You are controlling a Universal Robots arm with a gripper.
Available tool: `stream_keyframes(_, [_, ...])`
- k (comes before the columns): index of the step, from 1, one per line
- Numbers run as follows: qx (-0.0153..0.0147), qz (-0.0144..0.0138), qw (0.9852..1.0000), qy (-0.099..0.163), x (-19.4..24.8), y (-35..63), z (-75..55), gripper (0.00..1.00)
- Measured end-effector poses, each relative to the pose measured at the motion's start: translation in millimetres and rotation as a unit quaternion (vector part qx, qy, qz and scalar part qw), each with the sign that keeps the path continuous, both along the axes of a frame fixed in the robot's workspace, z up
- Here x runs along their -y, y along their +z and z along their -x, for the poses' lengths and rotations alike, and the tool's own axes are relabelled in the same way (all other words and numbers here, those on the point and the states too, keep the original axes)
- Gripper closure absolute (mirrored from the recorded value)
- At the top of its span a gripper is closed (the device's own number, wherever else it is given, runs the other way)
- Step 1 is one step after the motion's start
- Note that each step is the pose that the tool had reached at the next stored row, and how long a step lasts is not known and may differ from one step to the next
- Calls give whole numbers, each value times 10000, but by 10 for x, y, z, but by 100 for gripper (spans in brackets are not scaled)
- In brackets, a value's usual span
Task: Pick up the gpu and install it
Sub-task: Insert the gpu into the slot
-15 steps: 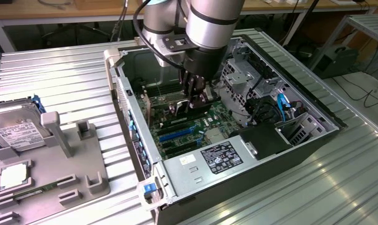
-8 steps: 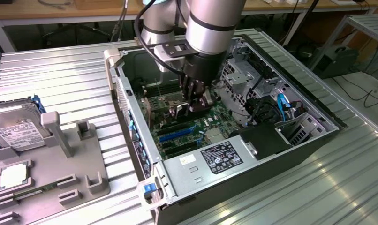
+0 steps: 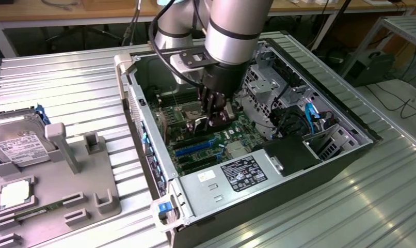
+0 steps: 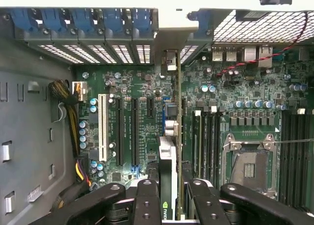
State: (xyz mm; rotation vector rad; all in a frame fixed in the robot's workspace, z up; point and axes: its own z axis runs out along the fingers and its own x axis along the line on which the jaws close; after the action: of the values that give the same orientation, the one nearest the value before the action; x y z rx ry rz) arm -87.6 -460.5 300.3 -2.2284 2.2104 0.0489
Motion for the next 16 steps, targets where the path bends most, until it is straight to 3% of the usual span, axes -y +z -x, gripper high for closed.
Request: stream_keyframes(16, [-1,0,10000,5,3,-126,14,73])
